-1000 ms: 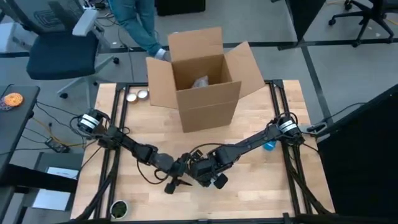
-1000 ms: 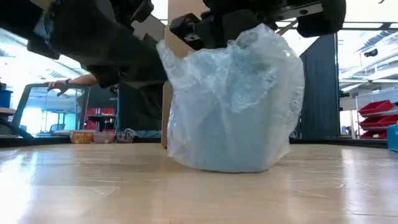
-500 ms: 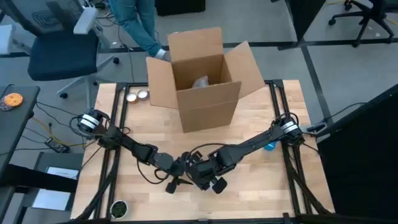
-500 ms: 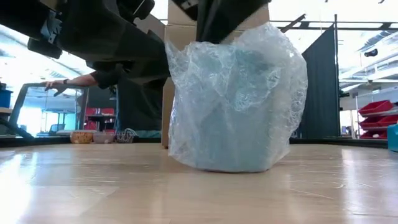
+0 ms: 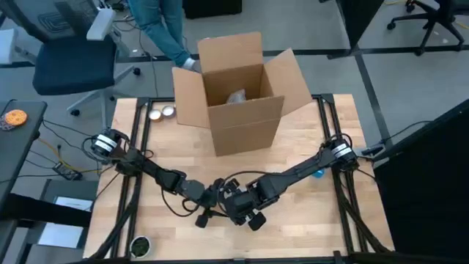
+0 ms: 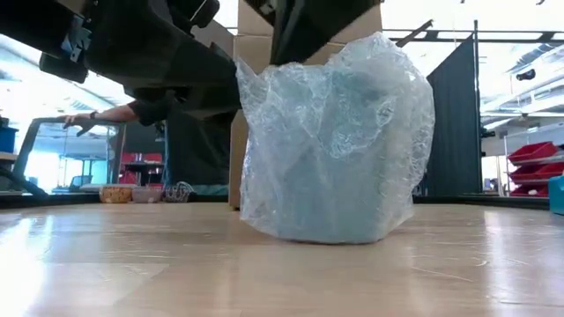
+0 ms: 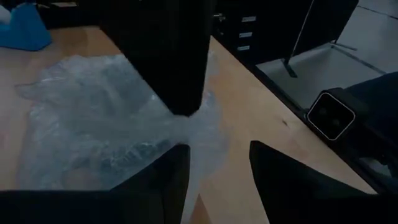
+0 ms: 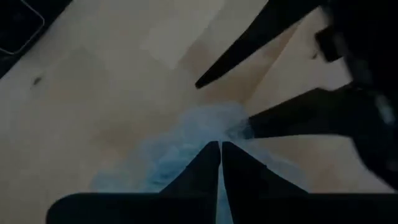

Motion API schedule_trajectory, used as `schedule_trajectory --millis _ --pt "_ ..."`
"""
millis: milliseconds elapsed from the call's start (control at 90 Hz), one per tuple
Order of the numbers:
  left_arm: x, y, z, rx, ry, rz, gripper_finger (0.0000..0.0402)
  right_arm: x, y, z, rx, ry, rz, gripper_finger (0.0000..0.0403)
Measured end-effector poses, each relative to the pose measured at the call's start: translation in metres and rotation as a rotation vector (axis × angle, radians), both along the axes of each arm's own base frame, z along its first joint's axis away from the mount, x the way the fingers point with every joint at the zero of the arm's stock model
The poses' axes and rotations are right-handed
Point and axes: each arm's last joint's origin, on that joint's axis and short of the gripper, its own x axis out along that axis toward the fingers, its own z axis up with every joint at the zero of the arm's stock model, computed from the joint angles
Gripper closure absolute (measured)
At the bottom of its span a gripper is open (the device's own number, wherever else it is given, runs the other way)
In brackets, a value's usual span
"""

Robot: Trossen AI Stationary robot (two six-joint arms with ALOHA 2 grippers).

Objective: Wrap mug
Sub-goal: Wrap the blue cup with bubble wrap

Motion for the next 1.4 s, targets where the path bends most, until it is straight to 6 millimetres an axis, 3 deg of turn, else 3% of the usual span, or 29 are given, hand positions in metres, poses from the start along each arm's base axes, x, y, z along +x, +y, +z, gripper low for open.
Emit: schedule_trajectory --millis 322,500,678,1044,1400 --pt "-0.001 0.000 0.003 -0.010 0.002 0.007 0.0250 -0.005 -0.011 -0.022 0.014 0.079 -0.059 0.0403" --pt "-0.009 0.004 0.019 -0.001 0.023 0.006 0.0250 -0.008 -0.018 -0.036 0.027 0.126 -0.084 0.0403" --pt "-0.019 0.010 0.036 0.029 0.042 0.049 0.0250 -0.007 -0.025 -0.048 0.150 0.165 -0.128 0.0403" --pt "-0.011 0.002 0.029 -0.001 -0.030 0.054 0.0250 0.001 -0.034 -0.045 0.436 0.234 -0.678 0.0403" --pt "-0.010 0.002 0.024 0.019 -0.015 0.071 0.0250 0.004 -0.035 -0.035 0.475 0.221 -0.760 0.0403"
